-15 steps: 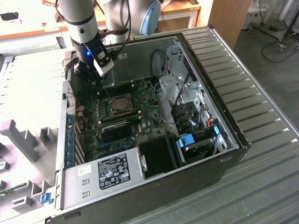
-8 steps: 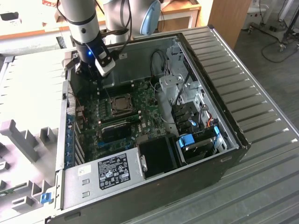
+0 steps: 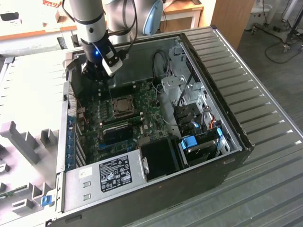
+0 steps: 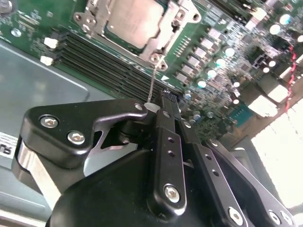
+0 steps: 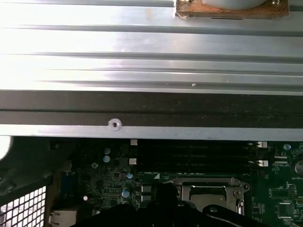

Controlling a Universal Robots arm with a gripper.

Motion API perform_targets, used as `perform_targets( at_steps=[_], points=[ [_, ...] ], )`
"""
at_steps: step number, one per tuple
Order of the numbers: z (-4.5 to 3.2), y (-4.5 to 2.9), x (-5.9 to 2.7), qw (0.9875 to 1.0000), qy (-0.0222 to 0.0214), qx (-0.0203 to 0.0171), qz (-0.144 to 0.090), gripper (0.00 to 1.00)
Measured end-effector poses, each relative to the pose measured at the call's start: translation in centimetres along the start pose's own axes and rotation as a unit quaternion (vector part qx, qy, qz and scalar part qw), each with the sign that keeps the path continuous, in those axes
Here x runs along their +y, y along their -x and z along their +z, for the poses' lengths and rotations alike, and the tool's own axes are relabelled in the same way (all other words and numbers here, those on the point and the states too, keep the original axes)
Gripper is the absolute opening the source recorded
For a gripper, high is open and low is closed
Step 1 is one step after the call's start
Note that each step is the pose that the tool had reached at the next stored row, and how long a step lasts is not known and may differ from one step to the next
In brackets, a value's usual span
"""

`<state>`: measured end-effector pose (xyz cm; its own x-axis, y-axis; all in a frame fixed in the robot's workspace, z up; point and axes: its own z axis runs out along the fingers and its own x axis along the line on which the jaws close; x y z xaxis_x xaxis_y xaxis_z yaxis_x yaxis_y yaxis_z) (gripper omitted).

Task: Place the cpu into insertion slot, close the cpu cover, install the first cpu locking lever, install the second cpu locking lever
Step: 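Install the first cpu locking lever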

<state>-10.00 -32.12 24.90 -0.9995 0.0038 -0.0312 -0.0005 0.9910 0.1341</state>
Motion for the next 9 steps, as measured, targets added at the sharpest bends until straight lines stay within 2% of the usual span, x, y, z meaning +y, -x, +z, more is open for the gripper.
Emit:
perform_targets(
  at_steps=[6,9],
  points=[
    [0.04,1.08,0.00,1.0000,-0.0018,0.0000,0.000,0.10],
    [0.04,1.32,-0.01,1.0000,-0.0026,0.0001,0.000,0.10]
  ],
)
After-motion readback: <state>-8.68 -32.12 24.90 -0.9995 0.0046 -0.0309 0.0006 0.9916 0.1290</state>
